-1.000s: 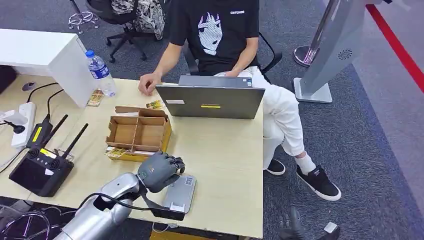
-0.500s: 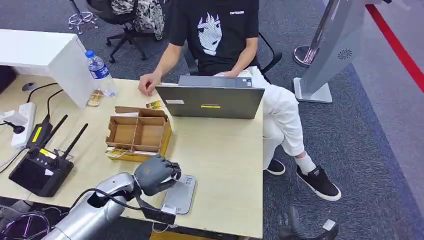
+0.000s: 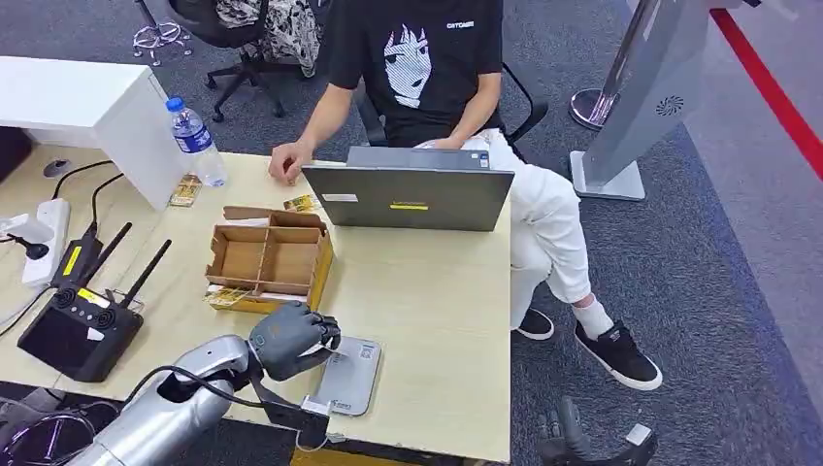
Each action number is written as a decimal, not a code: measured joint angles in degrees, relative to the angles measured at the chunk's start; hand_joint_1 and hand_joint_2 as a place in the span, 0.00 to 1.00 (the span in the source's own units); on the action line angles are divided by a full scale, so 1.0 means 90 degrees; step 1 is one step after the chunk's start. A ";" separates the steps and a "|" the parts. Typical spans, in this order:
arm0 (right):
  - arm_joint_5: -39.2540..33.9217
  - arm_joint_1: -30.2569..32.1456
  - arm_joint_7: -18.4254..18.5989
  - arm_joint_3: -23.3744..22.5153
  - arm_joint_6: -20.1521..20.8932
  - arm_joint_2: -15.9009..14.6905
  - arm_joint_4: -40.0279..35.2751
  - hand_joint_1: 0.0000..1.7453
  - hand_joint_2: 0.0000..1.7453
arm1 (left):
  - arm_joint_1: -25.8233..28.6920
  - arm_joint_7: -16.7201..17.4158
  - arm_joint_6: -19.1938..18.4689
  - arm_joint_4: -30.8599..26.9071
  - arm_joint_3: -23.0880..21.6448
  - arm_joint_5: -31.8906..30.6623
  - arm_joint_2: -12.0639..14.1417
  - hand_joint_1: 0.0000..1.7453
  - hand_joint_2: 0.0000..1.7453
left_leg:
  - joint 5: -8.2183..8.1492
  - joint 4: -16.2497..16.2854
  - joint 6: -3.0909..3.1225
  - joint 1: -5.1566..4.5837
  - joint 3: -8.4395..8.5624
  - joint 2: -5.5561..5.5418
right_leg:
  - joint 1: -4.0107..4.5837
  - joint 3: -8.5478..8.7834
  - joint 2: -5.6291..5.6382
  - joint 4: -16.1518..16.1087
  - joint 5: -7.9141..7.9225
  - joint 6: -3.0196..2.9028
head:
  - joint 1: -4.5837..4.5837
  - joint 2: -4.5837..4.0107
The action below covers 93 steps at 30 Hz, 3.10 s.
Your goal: Pass the card to the sensor for recognition and then transmit it.
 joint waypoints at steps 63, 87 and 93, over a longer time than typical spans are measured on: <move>0.0345 0.0074 -0.0104 -0.0121 -0.0075 0.0075 0.0053 0.00 1.00 | -0.0455 0.0053 0.1532 -0.0286 0.5083 -0.1753 -0.2817 0.00 1.00 | 0.0008 0.0001 -0.0009 0.0000 -0.0006 -0.0002 | 0.0000 -0.0006 -0.0001 0.0004 0.0004 0.0003 | 0.0000 0.0000; 0.0211 0.0069 -0.0092 -0.0289 -0.0036 0.0012 0.0053 0.00 1.00 | 0.1231 0.0242 0.1440 -0.0286 0.3281 -0.1753 -0.1297 0.00 1.00 | 0.0007 -0.0002 -0.0010 0.0002 -0.0010 0.0006 | 0.0001 -0.0016 0.0006 0.0005 0.0003 0.0003 | 0.0000 0.0000; 0.0192 0.0074 -0.0129 -0.0340 -0.0024 0.0007 0.0053 0.00 1.00 | 0.1256 0.0393 0.1520 -0.0291 0.3271 -0.1840 -0.1122 0.00 1.00 | 0.0007 -0.0001 -0.0010 0.0001 -0.0010 0.0006 | 0.0000 -0.0015 0.0007 0.0005 0.0004 0.0003 | 0.0000 0.0000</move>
